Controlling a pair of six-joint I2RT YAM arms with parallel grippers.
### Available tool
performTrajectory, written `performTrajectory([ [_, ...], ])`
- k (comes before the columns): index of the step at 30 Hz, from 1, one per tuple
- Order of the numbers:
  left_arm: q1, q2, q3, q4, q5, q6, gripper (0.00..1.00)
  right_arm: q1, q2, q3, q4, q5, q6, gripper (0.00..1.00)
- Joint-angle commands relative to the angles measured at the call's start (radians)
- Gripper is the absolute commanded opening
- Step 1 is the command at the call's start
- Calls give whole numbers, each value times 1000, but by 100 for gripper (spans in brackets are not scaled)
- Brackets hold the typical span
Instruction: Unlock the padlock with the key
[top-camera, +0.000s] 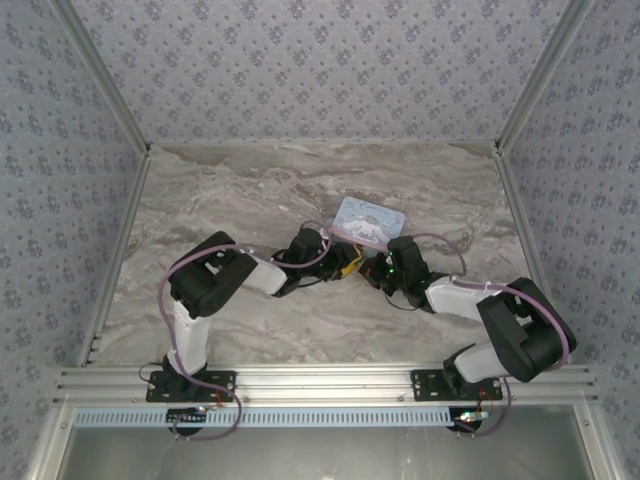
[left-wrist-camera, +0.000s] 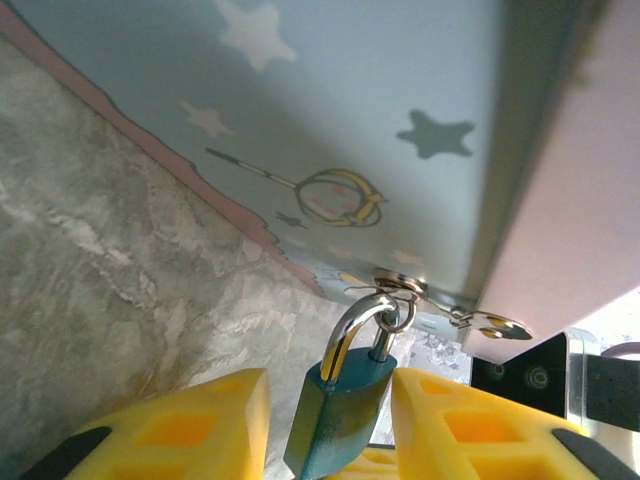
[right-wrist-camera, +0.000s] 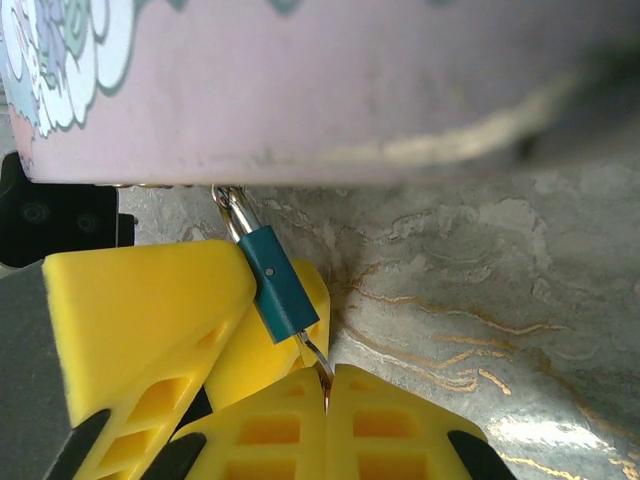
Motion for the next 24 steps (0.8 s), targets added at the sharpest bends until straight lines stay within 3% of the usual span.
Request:
performTrajectory([
  [1, -22, 16, 22, 36, 23, -9, 32, -1, 0, 30, -10, -12, 22, 0],
  [10, -21, 0, 18, 1, 5, 8, 18, -3, -33, 30, -46, 3, 3, 0],
  [16, -19, -48, 29, -83, -10, 52, 9, -12, -110, 28, -168, 28, -102, 27],
  [24, 8, -101, 9, -144, -9, 60, 5, -51, -230, 70, -370, 55, -389, 51],
])
